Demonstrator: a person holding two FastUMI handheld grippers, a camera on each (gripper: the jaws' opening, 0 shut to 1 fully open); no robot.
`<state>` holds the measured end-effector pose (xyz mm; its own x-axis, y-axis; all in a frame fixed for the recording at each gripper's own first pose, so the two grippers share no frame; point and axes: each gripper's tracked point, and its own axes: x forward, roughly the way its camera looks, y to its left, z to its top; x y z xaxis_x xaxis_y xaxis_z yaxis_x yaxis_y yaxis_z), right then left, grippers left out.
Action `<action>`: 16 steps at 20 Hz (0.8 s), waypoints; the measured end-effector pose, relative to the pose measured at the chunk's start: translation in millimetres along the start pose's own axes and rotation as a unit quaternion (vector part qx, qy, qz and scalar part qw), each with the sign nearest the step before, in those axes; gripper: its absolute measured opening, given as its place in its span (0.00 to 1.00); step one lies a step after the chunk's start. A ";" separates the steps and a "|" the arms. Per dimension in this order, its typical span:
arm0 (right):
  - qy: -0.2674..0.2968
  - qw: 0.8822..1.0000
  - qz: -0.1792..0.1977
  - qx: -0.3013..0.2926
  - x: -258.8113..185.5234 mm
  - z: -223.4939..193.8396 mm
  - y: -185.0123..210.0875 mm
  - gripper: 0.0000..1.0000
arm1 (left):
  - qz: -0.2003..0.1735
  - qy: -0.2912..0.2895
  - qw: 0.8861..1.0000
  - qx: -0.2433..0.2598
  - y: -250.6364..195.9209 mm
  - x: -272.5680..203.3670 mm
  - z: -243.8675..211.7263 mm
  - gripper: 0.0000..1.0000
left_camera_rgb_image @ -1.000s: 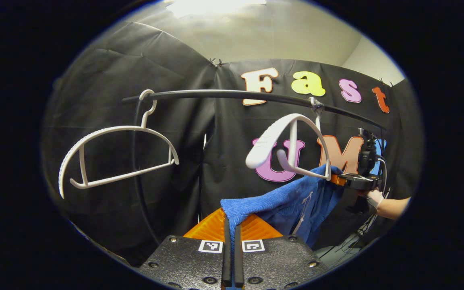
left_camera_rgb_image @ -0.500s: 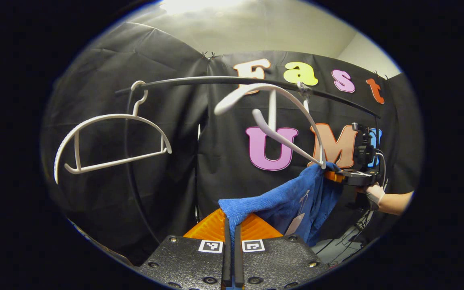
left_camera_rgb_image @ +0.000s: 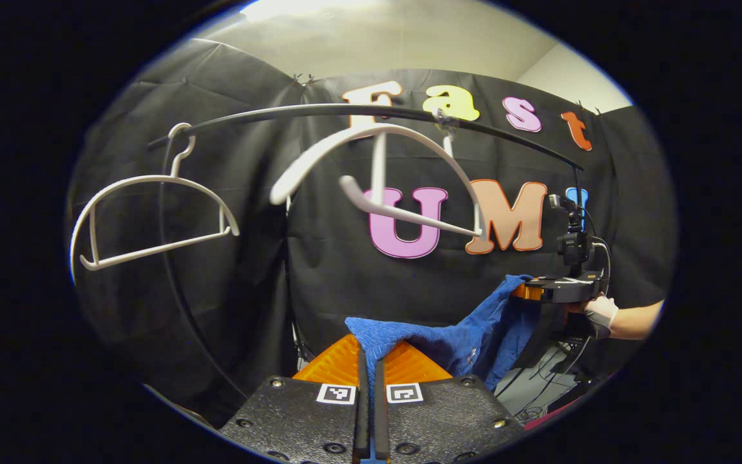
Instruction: Grasp the clothes on the hanger with both hands and then place them into the laundry hamper below.
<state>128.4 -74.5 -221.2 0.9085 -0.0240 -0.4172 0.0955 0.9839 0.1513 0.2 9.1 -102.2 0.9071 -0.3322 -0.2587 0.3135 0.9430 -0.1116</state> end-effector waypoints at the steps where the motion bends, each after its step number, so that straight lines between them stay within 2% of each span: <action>1: 0.000 1.000 0.006 0.001 -4.0 0.1 5.4 0.12 | -0.011 0.000 1.000 0.003 -8.7 4.2 -0.1 0.04; 8: -0.004 0.998 0.052 0.027 -26.9 10.8 47.6 0.12 | -0.100 -0.009 0.995 0.008 -74.5 44.3 3.1 0.03; 13: -0.006 0.996 0.077 0.031 -40.8 10.3 70.7 0.12 | -0.143 -0.023 0.989 0.002 -107.0 59.4 6.1 0.04; 16: 0.010 0.996 0.084 0.027 -40.5 -8.5 76.8 0.12 | -0.159 -0.012 0.987 -0.002 -118.3 73.7 -8.0 0.03</action>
<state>95.5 3.5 -200.3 0.9056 0.1441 -0.3988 -0.0348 0.9626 0.2686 27.6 -127.1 -115.7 0.7697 -0.6102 -0.1877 0.5818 0.7914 -0.1875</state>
